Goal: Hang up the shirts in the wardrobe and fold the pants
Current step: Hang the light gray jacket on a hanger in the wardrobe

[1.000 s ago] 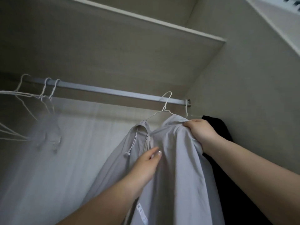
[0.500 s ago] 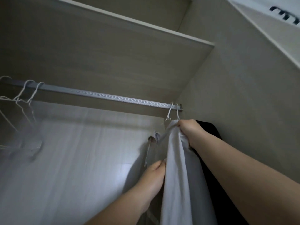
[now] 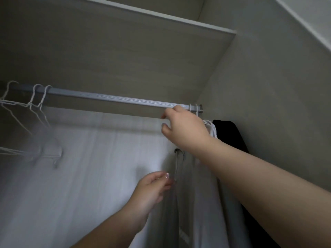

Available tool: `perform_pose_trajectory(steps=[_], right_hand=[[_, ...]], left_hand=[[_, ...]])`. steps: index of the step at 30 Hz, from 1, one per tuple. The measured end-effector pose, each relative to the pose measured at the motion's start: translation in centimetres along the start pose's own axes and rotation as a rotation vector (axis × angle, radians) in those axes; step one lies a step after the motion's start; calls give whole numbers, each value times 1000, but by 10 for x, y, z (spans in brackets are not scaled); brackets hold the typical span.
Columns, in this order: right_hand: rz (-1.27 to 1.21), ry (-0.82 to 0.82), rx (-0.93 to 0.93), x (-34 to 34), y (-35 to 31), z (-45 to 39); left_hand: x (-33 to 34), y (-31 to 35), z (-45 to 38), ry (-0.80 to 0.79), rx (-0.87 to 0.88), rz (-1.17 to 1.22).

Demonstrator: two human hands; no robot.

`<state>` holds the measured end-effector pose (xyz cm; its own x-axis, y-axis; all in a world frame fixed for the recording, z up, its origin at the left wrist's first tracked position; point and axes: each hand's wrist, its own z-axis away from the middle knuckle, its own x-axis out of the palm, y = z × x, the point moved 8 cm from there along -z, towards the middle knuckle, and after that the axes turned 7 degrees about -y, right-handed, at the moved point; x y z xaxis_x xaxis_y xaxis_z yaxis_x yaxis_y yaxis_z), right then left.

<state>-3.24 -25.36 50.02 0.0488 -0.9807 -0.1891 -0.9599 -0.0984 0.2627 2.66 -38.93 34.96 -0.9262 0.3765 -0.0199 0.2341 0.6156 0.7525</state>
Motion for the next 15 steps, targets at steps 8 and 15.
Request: perform_pose_trajectory(steps=[8, 15], right_hand=[[-569, -171, -37, 59, -63, 25], [-1309, -431, -70, 99, -178, 89]], left_hand=[[-103, -8, 71, 293, -21, 1], [-178, 5, 190, 554, -53, -108]])
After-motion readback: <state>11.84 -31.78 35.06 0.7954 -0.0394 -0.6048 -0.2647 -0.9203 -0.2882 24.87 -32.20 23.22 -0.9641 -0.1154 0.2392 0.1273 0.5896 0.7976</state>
